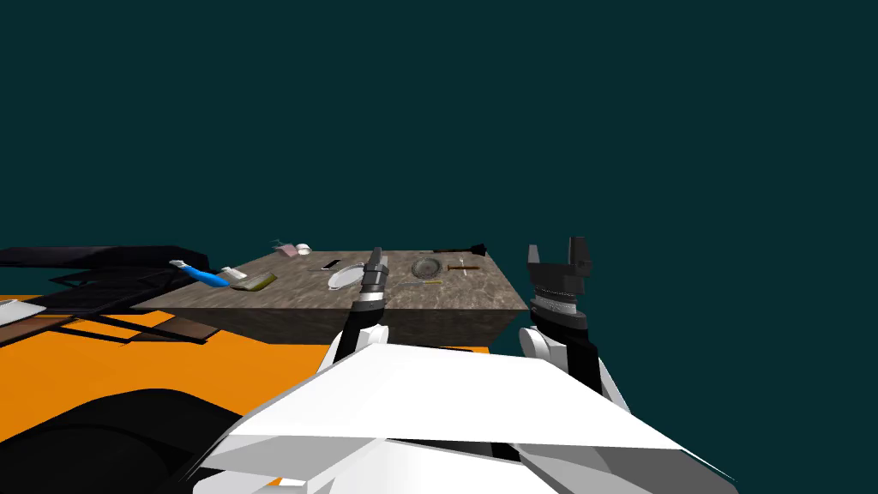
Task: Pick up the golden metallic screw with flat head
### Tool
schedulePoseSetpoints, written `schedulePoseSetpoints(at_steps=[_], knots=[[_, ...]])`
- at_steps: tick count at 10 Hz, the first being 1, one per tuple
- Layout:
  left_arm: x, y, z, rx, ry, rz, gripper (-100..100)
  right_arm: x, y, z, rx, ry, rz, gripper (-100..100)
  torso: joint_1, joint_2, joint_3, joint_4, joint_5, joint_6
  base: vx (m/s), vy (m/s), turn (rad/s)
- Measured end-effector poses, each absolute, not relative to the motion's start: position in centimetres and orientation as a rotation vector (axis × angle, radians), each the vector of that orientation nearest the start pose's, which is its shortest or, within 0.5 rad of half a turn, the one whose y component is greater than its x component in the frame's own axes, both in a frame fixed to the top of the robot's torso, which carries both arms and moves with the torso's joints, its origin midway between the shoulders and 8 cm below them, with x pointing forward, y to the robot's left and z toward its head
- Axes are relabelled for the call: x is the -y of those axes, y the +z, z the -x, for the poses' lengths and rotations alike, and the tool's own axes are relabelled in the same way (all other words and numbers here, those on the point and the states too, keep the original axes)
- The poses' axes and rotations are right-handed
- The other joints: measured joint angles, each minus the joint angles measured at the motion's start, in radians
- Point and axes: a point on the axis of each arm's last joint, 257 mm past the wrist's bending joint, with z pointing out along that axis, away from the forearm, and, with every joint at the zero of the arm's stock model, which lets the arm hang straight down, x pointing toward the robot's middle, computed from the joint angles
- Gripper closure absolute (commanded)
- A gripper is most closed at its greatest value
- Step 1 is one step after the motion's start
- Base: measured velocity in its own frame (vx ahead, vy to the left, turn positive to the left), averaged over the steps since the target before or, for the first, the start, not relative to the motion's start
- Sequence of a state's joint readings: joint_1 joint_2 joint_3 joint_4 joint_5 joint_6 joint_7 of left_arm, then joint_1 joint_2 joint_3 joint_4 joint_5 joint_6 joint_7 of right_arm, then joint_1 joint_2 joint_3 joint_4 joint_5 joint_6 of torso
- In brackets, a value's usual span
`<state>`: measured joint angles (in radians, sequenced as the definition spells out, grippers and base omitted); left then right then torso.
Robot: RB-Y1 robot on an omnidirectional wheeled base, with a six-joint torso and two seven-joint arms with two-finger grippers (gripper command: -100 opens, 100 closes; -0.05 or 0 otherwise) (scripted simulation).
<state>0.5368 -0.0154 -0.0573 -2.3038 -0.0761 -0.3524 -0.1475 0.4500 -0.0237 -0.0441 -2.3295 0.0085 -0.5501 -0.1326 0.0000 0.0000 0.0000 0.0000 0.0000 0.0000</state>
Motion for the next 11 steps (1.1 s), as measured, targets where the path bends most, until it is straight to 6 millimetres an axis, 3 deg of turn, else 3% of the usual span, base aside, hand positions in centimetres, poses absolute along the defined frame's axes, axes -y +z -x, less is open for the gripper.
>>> schedulePoseSetpoints(at_steps=[5, 11], knots=[[-26.2, -0.7, -36.3, -0.793, -1.124, 0.688, 0, 26.2, 4.6, -35.3, -0.717, 1.305, -0.428, -100, 0.002, 0.004, 0.003, 0.001, 0.000, 0.000, -0.074, 0.028, 0.096], [-26.2, -0.7, -36.3, -0.793, -1.124, 0.688, 0, 26.0, 1.2, -38.3, -0.923, 1.136, -0.277, -100, 0.001, 0.002, 0.001, 0.001, 0.000, 0.000, -0.045, 0.029, 0.108]])
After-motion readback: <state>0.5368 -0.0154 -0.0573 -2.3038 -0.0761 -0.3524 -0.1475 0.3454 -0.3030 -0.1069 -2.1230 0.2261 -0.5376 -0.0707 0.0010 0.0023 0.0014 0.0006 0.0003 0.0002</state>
